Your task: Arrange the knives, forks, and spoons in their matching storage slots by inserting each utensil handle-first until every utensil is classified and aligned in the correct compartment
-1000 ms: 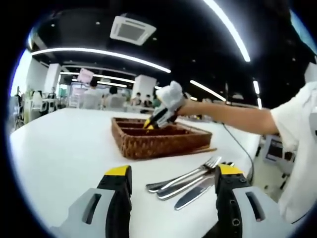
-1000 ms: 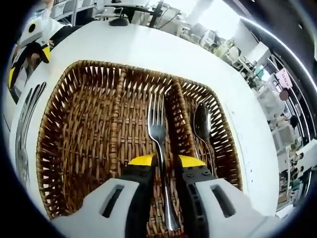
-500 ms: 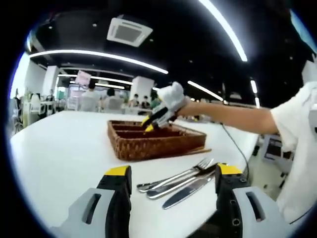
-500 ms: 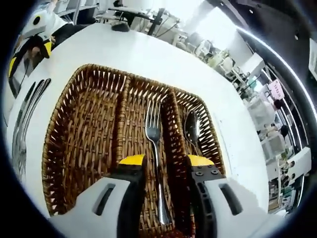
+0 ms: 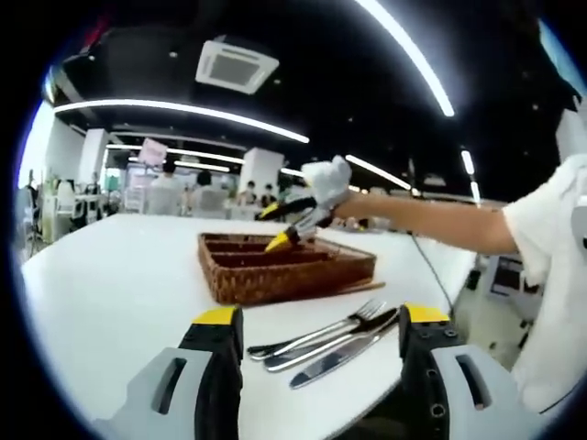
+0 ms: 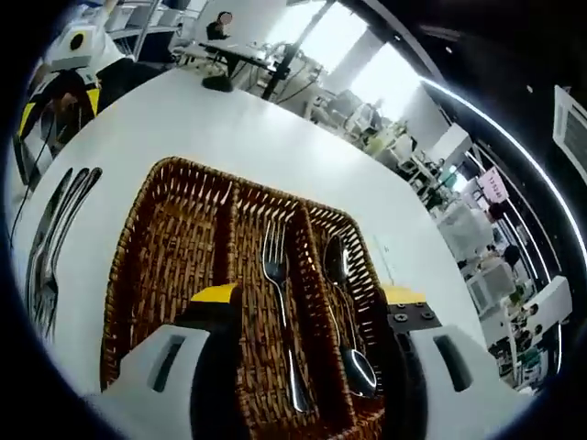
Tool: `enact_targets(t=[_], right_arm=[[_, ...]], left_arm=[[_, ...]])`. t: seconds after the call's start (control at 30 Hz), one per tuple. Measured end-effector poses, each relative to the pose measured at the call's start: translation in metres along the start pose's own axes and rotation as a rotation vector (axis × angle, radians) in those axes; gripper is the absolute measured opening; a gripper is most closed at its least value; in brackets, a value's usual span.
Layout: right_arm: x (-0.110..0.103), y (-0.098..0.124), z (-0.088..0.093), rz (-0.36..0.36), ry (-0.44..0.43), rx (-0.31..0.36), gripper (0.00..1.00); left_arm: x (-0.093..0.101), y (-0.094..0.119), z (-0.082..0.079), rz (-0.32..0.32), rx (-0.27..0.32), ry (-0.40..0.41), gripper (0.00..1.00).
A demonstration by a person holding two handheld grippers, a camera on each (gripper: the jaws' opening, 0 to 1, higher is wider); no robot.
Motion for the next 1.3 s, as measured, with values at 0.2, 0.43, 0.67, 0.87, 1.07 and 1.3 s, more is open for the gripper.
enact_targets(t=[0.2, 0.43, 0.67, 0.87, 1.07, 1.3], right_arm=[[-0.005, 0.011, 0.003, 0.010, -0.089, 0.041, 0.76], [-0.007, 0.023, 0.009, 0.050, -0.202, 0.117, 0.89], [-0.012, 0.032, 0.017, 0.057, -0.288, 0.155, 0.95], [-0.020, 0.041, 0.017, 0.048, -0.416, 0.199, 1.00], [-0.028, 0.052, 0.023, 0.050, -0.437, 0.210, 1.00], [-0.037, 0.064, 0.033, 0.050, -0.465, 0.196, 1.00]], left_arm=[[0.005, 0.001, -0.001, 0.009, 0.000, 0.000, 0.70], [0.010, 0.003, 0.001, 0.014, 0.000, 0.001, 0.70], [0.011, 0.007, 0.005, 0.011, -0.012, 0.012, 0.70], [0.014, 0.007, 0.009, 0.017, -0.017, 0.021, 0.70], [0.015, 0.005, 0.010, 0.023, -0.018, 0.024, 0.70], [0.018, 0.002, 0.012, 0.034, -0.022, 0.023, 0.70]])
Point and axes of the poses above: the point that each gripper's makers call its tool centre point, and the gripper's own axes: y roughly backward along the fingers, x roughly to its right, z roughly out of its underside, the point moved 6 cm from there along y, roughly backward along the fingers, and after that the axes turned 5 degrees about -y, right-handed, at the moved point
